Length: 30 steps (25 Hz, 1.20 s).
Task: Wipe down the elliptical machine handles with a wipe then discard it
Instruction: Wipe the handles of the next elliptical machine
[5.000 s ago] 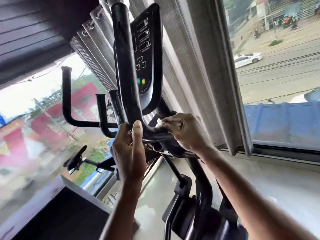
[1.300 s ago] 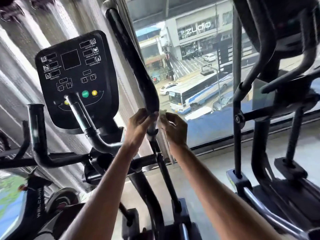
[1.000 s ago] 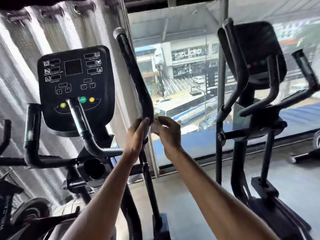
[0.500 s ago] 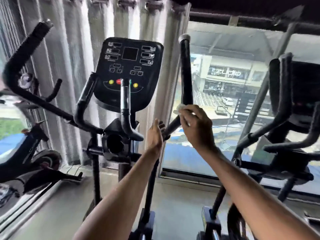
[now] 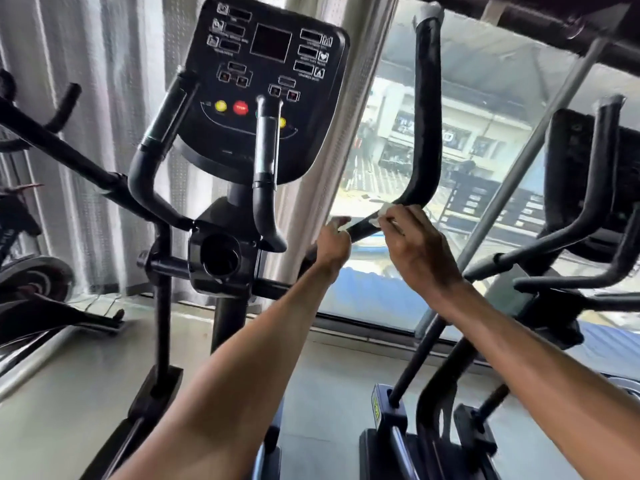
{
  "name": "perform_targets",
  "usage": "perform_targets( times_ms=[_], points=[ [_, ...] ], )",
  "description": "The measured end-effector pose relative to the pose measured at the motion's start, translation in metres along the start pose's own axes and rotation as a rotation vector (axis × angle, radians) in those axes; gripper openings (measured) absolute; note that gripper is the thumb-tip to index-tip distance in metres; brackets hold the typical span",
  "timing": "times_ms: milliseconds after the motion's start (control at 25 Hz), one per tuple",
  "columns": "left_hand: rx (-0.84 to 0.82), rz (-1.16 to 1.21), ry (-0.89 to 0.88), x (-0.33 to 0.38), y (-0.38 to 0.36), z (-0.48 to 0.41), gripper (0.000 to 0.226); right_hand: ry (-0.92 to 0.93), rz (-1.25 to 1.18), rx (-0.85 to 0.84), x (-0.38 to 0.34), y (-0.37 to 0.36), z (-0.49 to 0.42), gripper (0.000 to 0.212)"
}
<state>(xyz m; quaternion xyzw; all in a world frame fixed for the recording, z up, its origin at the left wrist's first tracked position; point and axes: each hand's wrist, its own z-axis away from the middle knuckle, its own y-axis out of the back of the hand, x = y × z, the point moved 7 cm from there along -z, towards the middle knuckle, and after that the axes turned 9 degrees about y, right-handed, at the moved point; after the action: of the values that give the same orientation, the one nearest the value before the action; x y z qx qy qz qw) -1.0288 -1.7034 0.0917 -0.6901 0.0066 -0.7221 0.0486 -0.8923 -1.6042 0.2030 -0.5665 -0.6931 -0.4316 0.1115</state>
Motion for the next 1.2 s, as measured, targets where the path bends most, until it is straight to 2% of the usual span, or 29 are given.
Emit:
perform_targets(
  times_ms=[240, 360, 480, 600, 880, 1080, 1200],
  points=[
    [-0.073, -0.207, -0.038, -0.019, 0.002, -0.02, 0.063, 0.04, 0.096, -0.15, -0.014, -0.012, -0.004, 0.028],
    [-0.05, -0.253, -0.051, -0.034, 0.008, -0.038, 0.061, 0.05, 0.095, -0.135, -0.013, -0.01, -0.01, 0.031],
    [-0.05, -0.383, -0.089, -0.036, 0.015, -0.037, 0.059, 0.057, 0.131, -0.232, -0.02, -0.029, -0.014, 0.035],
    [-0.076, -0.499, -0.164, -0.036, 0.016, -0.035, 0.067, 0.053, 0.128, -0.363, -0.032, -0.046, -0.014, 0.02],
    [-0.054, -0.446, -0.149, -0.046, 0.019, -0.052, 0.072, 0.048, 0.158, -0.326, -0.021, -0.034, -0.041, 0.024],
    [-0.06, -0.399, -0.155, -0.045, 0.024, -0.055, 0.067, 0.08, 0.112, -0.542, -0.045, -0.079, -0.041, 0.015],
    [-0.048, -0.372, -0.137, -0.049, 0.026, -0.059, 0.071, 0.081, 0.068, -0.577, -0.043, -0.09, -0.046, 0.015]
  ],
)
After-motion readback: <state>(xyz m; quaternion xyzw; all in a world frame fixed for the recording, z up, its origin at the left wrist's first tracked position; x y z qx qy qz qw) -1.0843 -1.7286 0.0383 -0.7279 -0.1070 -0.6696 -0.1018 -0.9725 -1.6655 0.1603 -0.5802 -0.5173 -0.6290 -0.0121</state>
